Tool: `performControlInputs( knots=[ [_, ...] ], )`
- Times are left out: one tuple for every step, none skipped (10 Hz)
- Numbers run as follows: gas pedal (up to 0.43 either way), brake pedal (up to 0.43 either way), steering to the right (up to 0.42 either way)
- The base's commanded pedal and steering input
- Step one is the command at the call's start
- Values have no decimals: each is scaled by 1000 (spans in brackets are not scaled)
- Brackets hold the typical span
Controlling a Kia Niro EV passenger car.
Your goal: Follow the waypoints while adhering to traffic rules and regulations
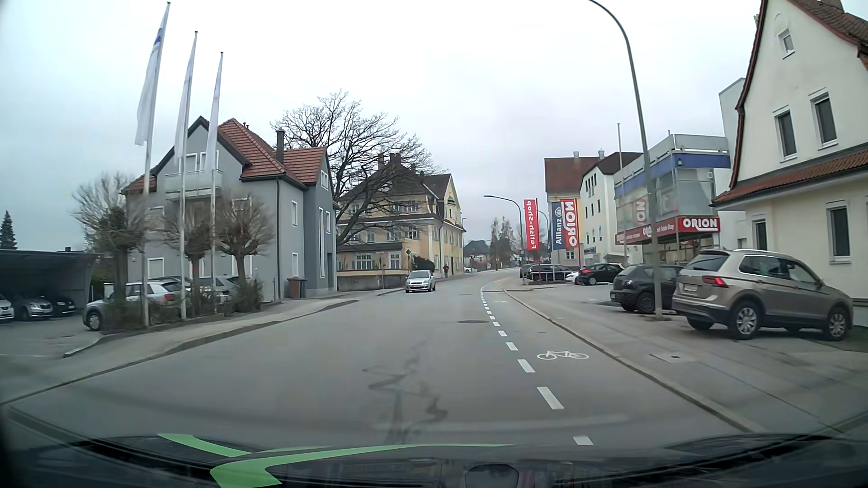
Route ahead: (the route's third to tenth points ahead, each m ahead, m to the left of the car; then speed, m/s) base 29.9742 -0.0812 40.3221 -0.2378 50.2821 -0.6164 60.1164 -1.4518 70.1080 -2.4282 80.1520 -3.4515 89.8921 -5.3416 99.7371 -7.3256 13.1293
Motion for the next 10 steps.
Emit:
performControlInputs(
  knots=[
    [110,0,5],
    [98,0,5],
    [98,0,5],
    [98,0,4],
    [98,0,5],
    [98,0,4],
    [98,0,4],
    [98,0,4],
    [98,0,4],
    [98,0,5]
  ],
)
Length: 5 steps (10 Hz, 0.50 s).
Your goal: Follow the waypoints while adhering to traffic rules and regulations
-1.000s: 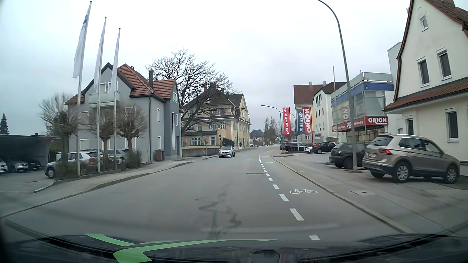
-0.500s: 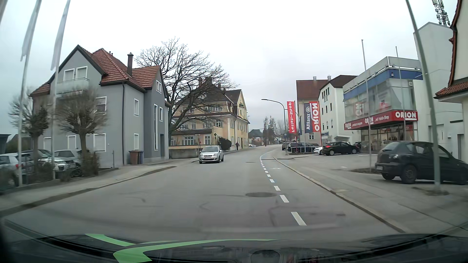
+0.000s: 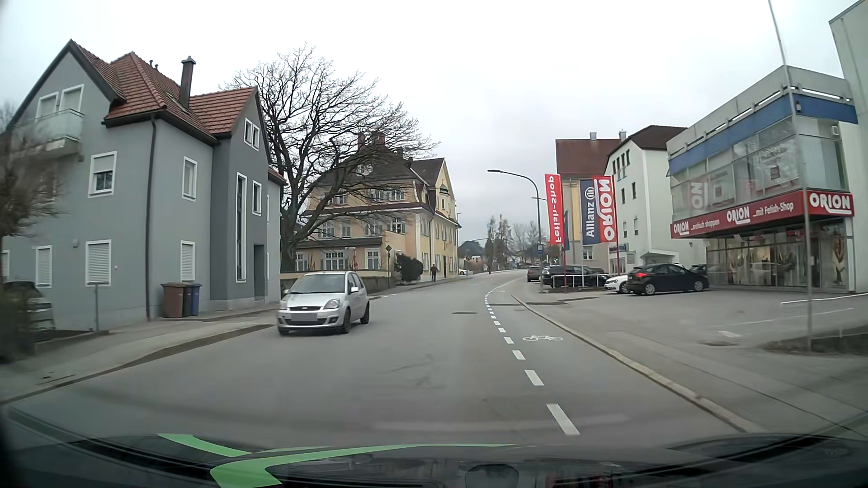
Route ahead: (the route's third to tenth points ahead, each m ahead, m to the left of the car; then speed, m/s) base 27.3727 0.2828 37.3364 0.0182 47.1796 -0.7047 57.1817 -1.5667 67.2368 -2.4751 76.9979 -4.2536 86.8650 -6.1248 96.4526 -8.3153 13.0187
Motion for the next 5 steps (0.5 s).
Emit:
performControlInputs(
  knots=[
    [98,0,5],
    [98,0,5],
    [98,0,4],
    [98,0,4],
    [98,0,4]
  ],
)
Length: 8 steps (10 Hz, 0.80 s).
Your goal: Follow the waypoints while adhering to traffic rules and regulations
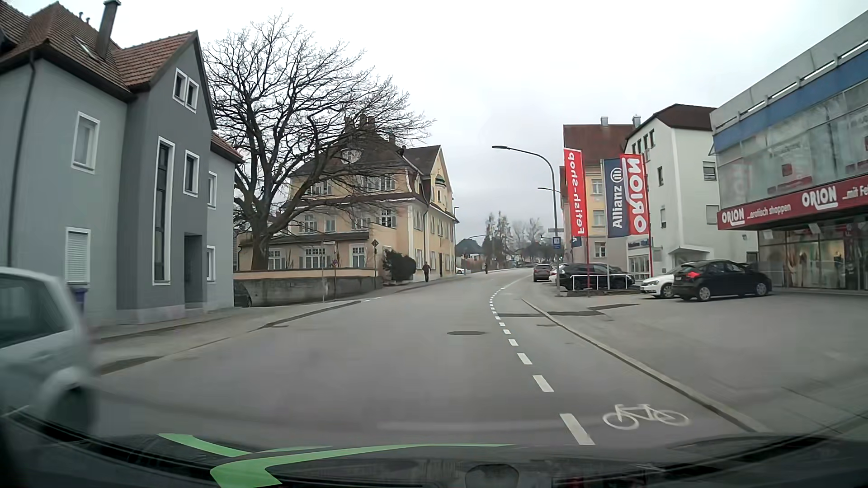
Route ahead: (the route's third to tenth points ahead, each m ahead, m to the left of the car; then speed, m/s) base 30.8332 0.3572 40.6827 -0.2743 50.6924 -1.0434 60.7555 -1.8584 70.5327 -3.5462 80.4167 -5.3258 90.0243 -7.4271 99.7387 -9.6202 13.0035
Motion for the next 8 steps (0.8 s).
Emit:
performControlInputs(
  knots=[
    [98,0,4],
    [98,0,4],
    [98,0,6],
    [98,0,6],
    [98,0,8],
    [98,0,8],
    [98,0,10],
    [98,0,10]
  ],
)
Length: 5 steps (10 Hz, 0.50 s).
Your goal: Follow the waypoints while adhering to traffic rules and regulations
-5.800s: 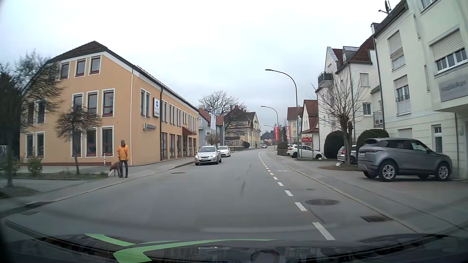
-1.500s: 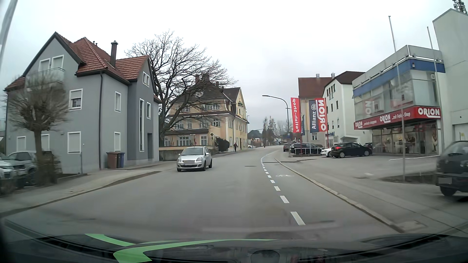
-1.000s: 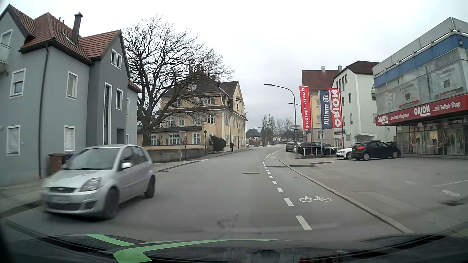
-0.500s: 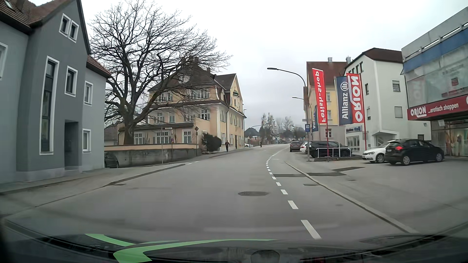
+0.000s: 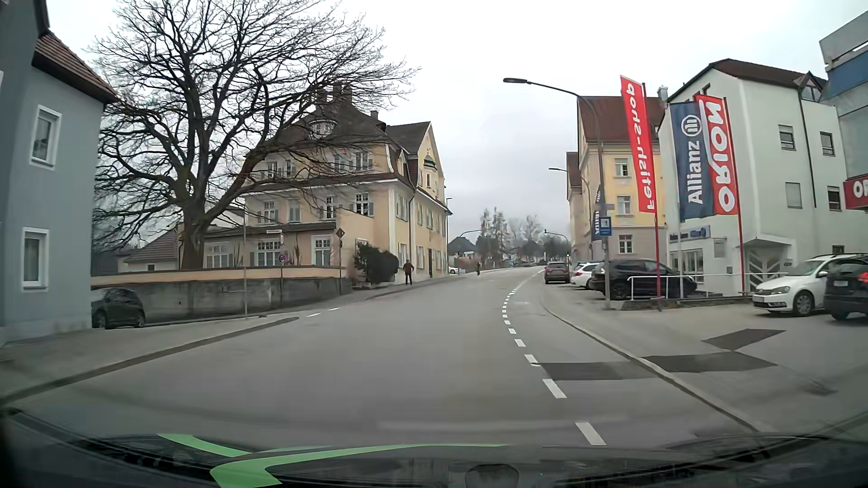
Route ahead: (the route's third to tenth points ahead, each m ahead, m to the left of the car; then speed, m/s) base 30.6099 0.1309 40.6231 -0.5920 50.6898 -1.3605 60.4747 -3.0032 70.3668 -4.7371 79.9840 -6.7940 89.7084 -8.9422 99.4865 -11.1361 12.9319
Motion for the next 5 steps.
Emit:
performControlInputs(
  knots=[
    [98,0,11],
    [98,0,15],
    [98,0,20],
    [98,0,25],
    [98,0,27]
  ],
)
